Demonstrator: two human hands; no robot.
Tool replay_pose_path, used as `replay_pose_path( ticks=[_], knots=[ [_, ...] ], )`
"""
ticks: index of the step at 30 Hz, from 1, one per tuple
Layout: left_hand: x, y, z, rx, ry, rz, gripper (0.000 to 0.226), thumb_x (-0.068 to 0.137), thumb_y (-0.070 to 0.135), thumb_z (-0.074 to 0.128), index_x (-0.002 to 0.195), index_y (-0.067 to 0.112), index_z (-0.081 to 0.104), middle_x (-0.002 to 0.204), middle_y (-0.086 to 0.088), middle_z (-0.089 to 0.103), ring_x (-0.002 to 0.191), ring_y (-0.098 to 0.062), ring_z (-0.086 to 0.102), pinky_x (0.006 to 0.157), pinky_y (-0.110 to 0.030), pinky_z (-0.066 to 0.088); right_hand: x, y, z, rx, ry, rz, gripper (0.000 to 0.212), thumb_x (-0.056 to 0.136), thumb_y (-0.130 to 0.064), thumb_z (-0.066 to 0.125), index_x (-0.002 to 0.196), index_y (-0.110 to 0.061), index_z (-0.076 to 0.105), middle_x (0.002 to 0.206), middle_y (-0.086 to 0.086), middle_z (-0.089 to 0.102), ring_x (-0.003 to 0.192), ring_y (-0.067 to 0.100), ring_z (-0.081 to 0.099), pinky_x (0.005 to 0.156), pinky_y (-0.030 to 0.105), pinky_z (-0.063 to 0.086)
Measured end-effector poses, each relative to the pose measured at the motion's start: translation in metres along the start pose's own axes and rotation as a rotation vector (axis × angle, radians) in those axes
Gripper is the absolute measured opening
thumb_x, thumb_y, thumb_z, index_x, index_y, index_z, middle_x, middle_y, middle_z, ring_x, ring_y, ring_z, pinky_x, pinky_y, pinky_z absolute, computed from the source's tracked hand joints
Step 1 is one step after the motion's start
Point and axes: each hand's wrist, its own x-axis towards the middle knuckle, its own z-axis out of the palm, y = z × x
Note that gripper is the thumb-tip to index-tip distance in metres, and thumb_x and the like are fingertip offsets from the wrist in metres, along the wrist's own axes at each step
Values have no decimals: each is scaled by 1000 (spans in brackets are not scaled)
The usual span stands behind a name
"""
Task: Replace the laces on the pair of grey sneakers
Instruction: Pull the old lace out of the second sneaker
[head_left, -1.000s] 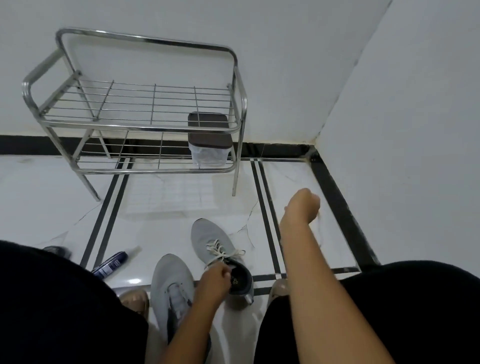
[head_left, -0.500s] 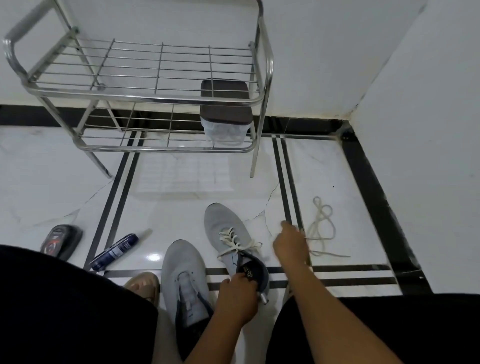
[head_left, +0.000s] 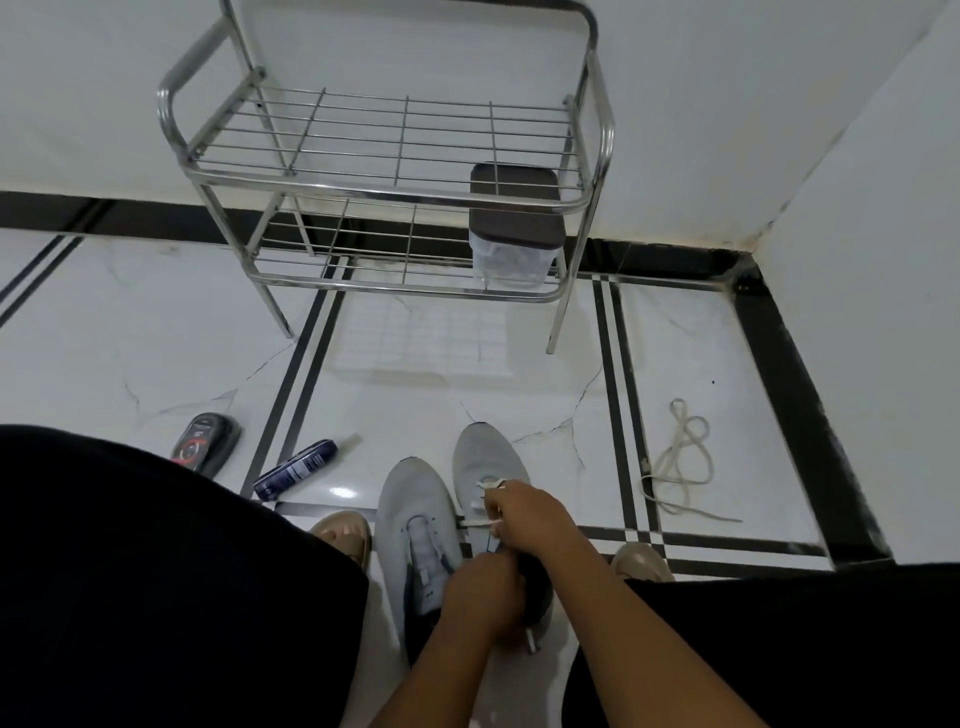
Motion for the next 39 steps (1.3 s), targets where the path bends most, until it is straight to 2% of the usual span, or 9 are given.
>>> replay_pose_path(
  ticks=[4,9,15,18,21,25,31,35,39],
  knots=[
    [-2,-14,-1,-168,138,-188,30,98,28,44,125,15,43,114,-4,65,101,-19,63,83,-30,49,-8,-3,3,30,19,76,17,89,-14,60,106,-14,59,117,7,56,97,26,59,80,32,45],
    [-4,-21,2,-46,83,-206,31,94,40,51,113,17,60,111,-1,66,100,-17,63,80,-27,48,-16,-8,4,176,7,208,28,89,-9,57,116,-8,64,115,12,60,104,28,61,78,27,42],
    [-1,-12,8,225,99,-107,23,98,15,44,106,13,66,108,-3,68,96,-17,66,77,-26,49,-25,-9,-11,561,2,386,21,94,-23,51,76,-17,59,98,14,64,87,22,55,79,30,46],
    [-2,-9,10,302,85,-74,25,97,9,44,110,10,65,112,-6,67,101,-20,65,83,-29,50,-21,-9,-50,1108,250,555,12,90,-13,52,81,-17,58,99,7,64,90,20,56,90,40,50],
    [-5,-13,12,276,99,-86,26,99,14,42,111,12,64,114,-5,66,101,-18,65,83,-28,50,-20,-1,-116,1499,623,488,17,86,-2,55,85,-18,60,91,3,66,86,17,59,80,29,48],
    [-4,-11,7,85,156,-113,28,97,35,45,111,15,60,112,-3,65,99,-19,64,78,-29,49,-24,15,-129,1255,704,489,17,94,-15,55,111,-17,55,97,-6,58,94,14,52,74,23,41],
    [9,-8,-1,-225,248,-79,23,91,29,50,113,24,50,111,-2,51,93,-25,59,75,-32,46,-44,6,-1,584,38,701,28,94,-12,45,115,-5,63,111,11,63,108,28,59,77,25,43],
    [12,-11,-4,-261,242,-58,18,92,22,44,106,24,53,109,-4,49,87,-24,57,69,-30,41,-56,-2,32,762,88,675,11,91,-22,56,96,-27,64,116,4,65,105,24,60,85,27,47],
    [20,-13,-9,-312,186,-82,11,88,22,49,86,24,59,102,-7,55,83,-24,60,68,-30,45,-46,-1,23,620,18,582,22,91,-22,53,108,-18,66,115,7,65,106,27,59,82,27,44]
  ],
)
